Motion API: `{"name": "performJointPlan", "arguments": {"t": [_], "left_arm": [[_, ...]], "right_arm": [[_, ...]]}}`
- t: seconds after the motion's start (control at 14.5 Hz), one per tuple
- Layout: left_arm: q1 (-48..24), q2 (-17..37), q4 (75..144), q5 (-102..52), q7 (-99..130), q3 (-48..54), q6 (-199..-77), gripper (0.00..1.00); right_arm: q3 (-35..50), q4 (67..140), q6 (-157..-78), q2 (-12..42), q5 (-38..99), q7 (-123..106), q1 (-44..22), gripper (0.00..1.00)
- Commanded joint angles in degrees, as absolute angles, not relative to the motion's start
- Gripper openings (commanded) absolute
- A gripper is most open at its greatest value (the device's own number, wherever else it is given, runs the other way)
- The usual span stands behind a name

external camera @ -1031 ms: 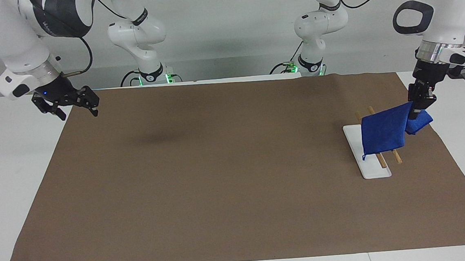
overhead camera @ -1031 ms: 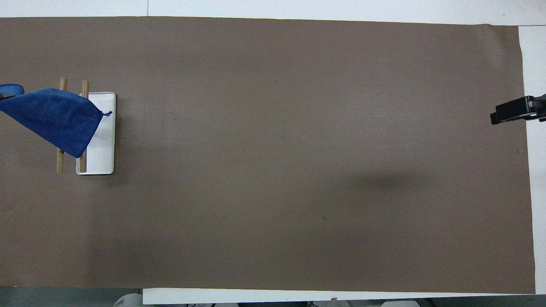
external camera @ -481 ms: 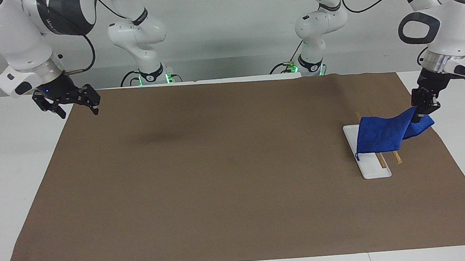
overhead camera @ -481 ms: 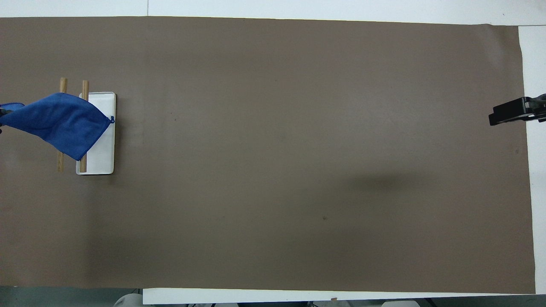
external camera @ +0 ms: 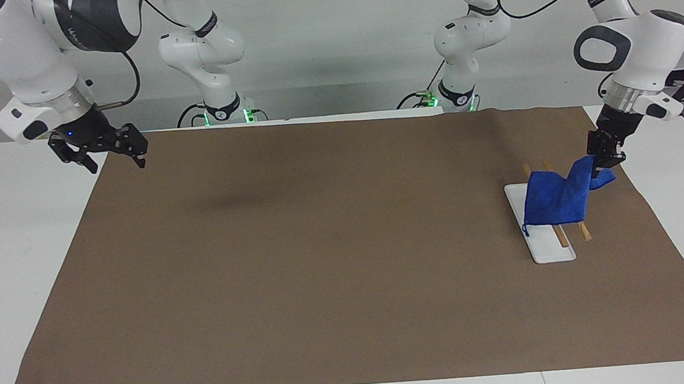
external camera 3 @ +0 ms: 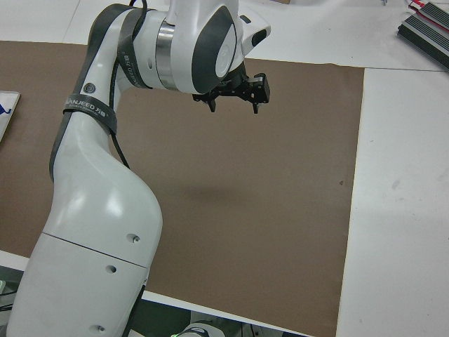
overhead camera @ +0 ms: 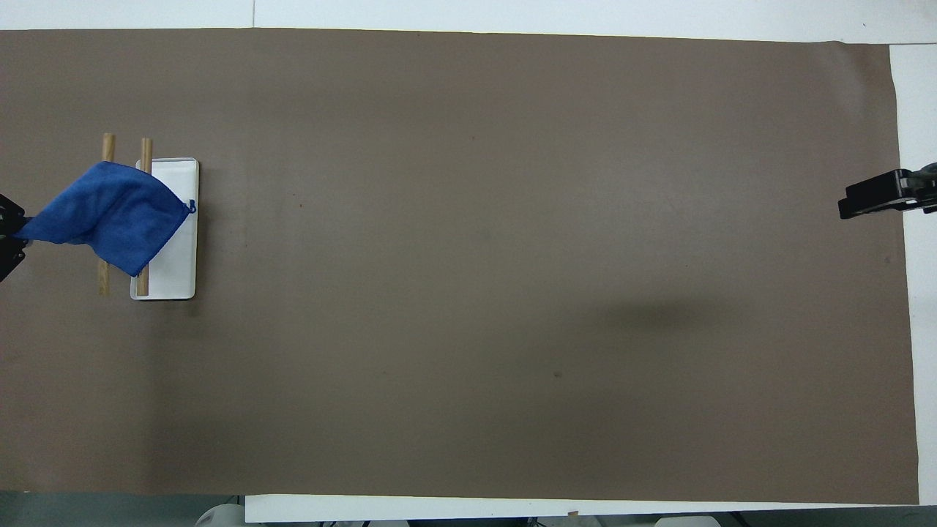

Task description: Right arm passes towel to left arm to hang

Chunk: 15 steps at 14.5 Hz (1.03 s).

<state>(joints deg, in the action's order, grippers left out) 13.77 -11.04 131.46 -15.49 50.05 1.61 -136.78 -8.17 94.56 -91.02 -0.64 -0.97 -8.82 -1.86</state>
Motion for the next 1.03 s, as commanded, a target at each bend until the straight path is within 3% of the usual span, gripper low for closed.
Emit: {"name": "performJointPlan", "arguments": {"t": [0.0,0.14,0.48,0.76,0.96], "left_arm": [[16.0,-12.0,131.1,-14.9,49.9,1.9,-136.4,1.0],[16.1,-10.1,126.4,-11.2,49.9,1.9,-134.6,1.0],[14.8,-1.5,104.1,-2.9,49.0,2.5,-114.7,1.0],[7.6,-3.6,101.0,-2.8,38.7,2.6,-104.4,1.0],[1.9,-4.7,96.9,-0.4,26.1,2.8,-89.4,1.0]], "right_arm": [[-8.0,94.5,-90.0,-1.1,-1.9,-7.7,-1.8,1.0],[-8.0,94.5,-90.0,-1.1,-1.9,-7.7,-1.8,1.0],[-8.0,94.4,-90.0,-1.1,-1.9,-7.7,-1.8,1.0],[-8.1,94.3,-90.2,-1.1,-1.8,-7.7,-1.8,1.0],[-8.3,94.2,-90.6,-2.2,-1.8,-7.6,-2.0,1.0]]}}
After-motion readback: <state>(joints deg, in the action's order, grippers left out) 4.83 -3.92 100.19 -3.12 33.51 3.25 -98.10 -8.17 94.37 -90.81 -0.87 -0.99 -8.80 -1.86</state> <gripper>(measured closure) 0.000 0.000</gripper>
